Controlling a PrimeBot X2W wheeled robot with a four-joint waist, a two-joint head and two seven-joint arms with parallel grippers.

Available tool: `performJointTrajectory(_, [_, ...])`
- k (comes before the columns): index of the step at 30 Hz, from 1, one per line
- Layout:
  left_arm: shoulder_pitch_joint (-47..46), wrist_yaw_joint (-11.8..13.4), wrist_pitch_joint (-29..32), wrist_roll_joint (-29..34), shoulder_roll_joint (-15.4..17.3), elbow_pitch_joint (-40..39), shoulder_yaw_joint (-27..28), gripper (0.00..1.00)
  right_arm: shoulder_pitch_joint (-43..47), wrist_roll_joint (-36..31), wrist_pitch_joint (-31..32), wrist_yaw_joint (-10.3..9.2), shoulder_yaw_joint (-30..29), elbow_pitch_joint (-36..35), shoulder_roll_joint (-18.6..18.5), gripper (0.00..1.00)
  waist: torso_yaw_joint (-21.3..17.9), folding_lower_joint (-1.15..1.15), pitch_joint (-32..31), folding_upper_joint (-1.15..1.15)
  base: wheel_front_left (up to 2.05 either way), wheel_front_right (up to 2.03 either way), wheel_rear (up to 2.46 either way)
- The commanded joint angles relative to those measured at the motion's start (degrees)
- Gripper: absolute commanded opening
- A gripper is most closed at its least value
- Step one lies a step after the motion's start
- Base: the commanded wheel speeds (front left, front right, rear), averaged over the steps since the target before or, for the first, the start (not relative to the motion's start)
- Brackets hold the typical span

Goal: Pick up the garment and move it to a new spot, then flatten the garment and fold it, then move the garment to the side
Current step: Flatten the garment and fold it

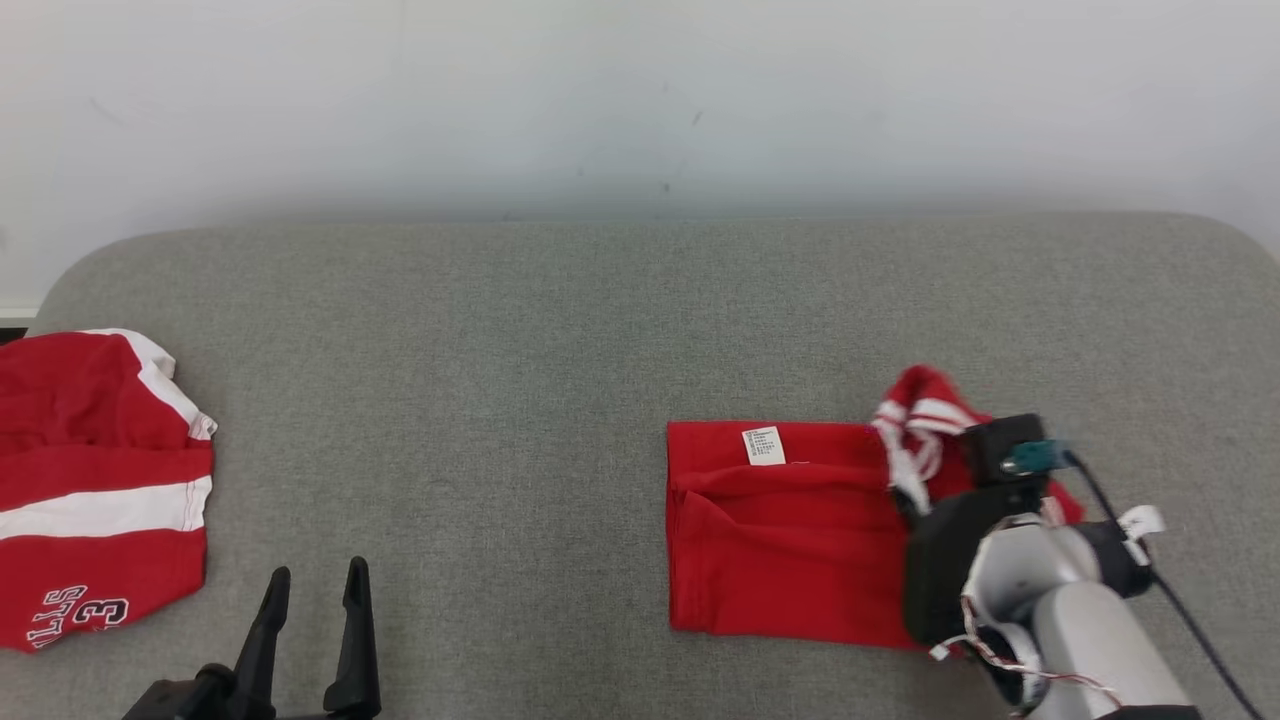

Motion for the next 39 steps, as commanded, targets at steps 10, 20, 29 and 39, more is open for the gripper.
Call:
performJointTrajectory(10, [-0.93,0.08,-0.04,-0.82,-0.02,0.56,-1.79,1.0,-6.9,5.51,1.28,-0.15,8.61,8.42,3.43,0.0,2.62,0.0,0.76,0.0,0.0,0.0,0.0])
performJointTrajectory(20, [-2.15,0.06,-0.04,-1.35,-0.03,1.26,-3.06,1.0,-14.3,15.37,-0.47,-0.15,15.68,19.1,3.71,0.0,5.19,0.0,1.78,0.0,0.0,0.0,0.0])
performJointTrajectory(29, [-1.95,0.07,-0.04,-1.73,-0.03,1.68,-2.94,1.0,-18.4,20.77,-7.24,-0.15,17.47,24.84,3.72,1.0,5.61,0.0,1.47,0.0,0.0,0.0,0.0])
performJointTrajectory(39, [-0.21,0.13,-0.03,-1.15,-0.03,1.4,-1.21,1.0,-19.94,21.99,-18.38,-0.15,14.24,21.62,3.5,1.0,2.72,0.0,-0.21,0.0,0.0,0.0,0.0])
